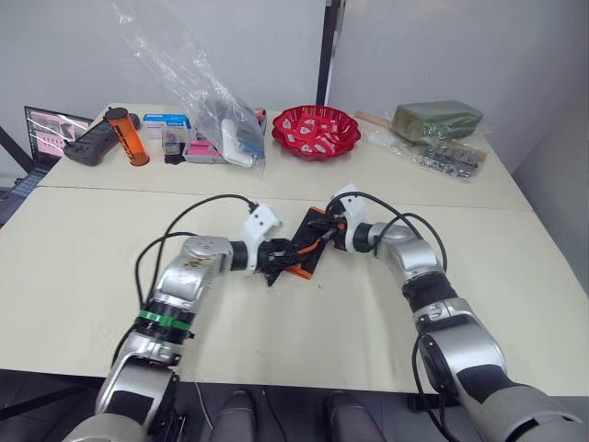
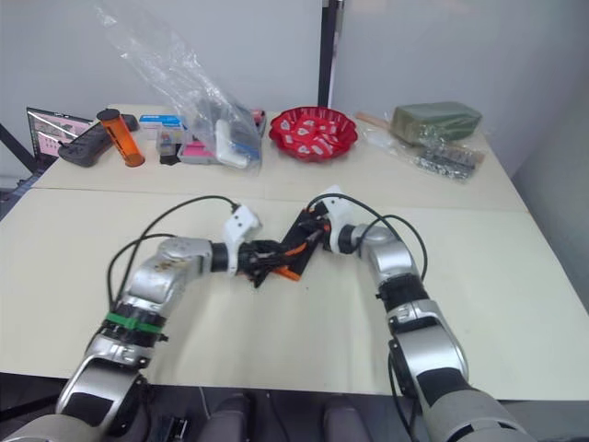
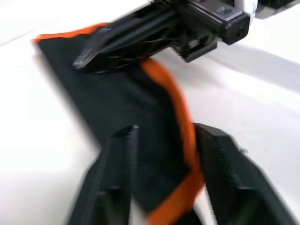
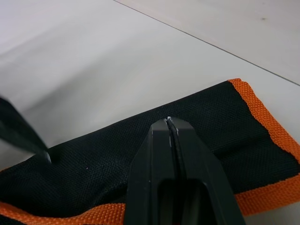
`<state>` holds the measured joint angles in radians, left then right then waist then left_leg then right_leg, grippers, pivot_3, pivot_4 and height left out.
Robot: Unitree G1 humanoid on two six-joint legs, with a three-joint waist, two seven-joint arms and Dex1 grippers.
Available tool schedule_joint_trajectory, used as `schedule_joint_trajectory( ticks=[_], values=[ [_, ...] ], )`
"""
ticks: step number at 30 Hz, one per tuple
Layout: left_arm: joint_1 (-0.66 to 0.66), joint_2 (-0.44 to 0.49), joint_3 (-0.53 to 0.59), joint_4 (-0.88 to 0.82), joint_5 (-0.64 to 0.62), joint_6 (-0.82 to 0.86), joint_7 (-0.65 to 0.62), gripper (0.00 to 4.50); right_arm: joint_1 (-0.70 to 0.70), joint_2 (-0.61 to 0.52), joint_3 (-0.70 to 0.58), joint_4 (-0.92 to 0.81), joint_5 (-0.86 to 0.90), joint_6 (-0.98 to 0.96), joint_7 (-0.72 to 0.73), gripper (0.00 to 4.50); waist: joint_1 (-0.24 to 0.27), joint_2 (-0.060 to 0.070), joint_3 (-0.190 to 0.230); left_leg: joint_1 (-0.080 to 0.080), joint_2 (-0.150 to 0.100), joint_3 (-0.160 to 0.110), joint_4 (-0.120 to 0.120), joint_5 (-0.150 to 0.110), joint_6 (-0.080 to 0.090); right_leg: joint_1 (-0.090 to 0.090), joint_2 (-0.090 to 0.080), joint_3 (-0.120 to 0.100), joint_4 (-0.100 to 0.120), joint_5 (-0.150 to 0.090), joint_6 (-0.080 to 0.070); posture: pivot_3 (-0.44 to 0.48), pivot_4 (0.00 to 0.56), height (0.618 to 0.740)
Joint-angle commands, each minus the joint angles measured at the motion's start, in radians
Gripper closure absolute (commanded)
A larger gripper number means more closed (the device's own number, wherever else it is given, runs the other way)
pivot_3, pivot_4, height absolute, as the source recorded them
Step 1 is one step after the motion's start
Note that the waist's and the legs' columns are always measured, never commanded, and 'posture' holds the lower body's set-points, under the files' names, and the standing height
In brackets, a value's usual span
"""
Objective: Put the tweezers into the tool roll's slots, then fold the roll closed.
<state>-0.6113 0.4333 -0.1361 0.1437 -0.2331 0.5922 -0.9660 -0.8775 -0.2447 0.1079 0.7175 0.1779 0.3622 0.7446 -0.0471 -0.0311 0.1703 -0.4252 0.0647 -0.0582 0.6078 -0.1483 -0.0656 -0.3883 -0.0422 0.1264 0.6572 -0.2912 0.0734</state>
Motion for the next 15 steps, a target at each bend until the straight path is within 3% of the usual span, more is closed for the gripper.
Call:
schedule_joint_trajectory(
  ticks=[1, 2, 3, 5, 8, 15],
  values=[
    [0.005, 0.034, 0.054, -0.075, -0.054, -0.005, -0.026, 0.90, 0.027, -0.018, 0.013, 0.048, -0.039, 0.031, 0.006, 4.50, 0.003, 0.000, 0.000, 0.000, 0.000, 0.000, 0.000, 0.000, 0.000, 0.000, 0.000, 0.000, 0.000, 0.000, 0.000, 0.000, 0.150, 0.729],
    [0.010, 0.042, 0.070, -0.080, -0.067, -0.013, -0.029, 0.59, 0.032, -0.019, 0.015, 0.042, -0.038, 0.031, 0.011, 4.50, 0.003, 0.000, 0.000, 0.000, 0.000, 0.000, 0.000, 0.000, 0.000, 0.000, 0.000, 0.000, 0.000, 0.000, 0.000, 0.000, 0.150, 0.729],
    [0.012, 0.042, 0.080, -0.080, -0.077, -0.028, -0.032, 0.59, 0.038, -0.019, 0.017, 0.033, -0.036, 0.031, 0.018, 4.50, 0.003, 0.000, 0.000, 0.000, 0.000, 0.000, 0.000, 0.000, 0.000, 0.000, 0.000, 0.000, -0.001, 0.000, 0.000, 0.000, 0.150, 0.729],
    [0.007, 0.021, 0.088, -0.066, -0.071, -0.109, -0.017, 0.97, 0.057, -0.020, 0.019, 0.001, -0.029, 0.030, 0.035, 4.50, 0.004, 0.000, 0.000, 0.000, 0.000, 0.000, 0.000, 0.000, 0.000, 0.000, 0.000, 0.000, -0.001, 0.000, 0.000, 0.000, 0.150, 0.729],
    [-0.024, -0.026, 0.095, -0.019, -0.068, -0.136, 0.019, 1.89, 0.085, -0.024, 0.019, -0.045, -0.021, 0.038, 0.049, 4.50, 0.007, 0.000, 0.000, 0.000, 0.000, 0.000, 0.000, 0.000, 0.000, 0.000, 0.000, 0.000, -0.001, 0.000, 0.000, 0.000, 0.150, 0.729],
    [-0.091, -0.121, -0.007, 0.176, 0.029, -0.301, 0.019, 4.27, 0.122, -0.042, 0.006, -0.125, -0.013, 0.045, 0.055, 4.50, 0.005, 0.000, 0.000, -0.001, 0.000, 0.000, -0.001, 0.000, 0.000, 0.000, 0.000, 0.000, -0.002, 0.000, 0.000, 0.000, 0.150, 0.729]
  ],
)
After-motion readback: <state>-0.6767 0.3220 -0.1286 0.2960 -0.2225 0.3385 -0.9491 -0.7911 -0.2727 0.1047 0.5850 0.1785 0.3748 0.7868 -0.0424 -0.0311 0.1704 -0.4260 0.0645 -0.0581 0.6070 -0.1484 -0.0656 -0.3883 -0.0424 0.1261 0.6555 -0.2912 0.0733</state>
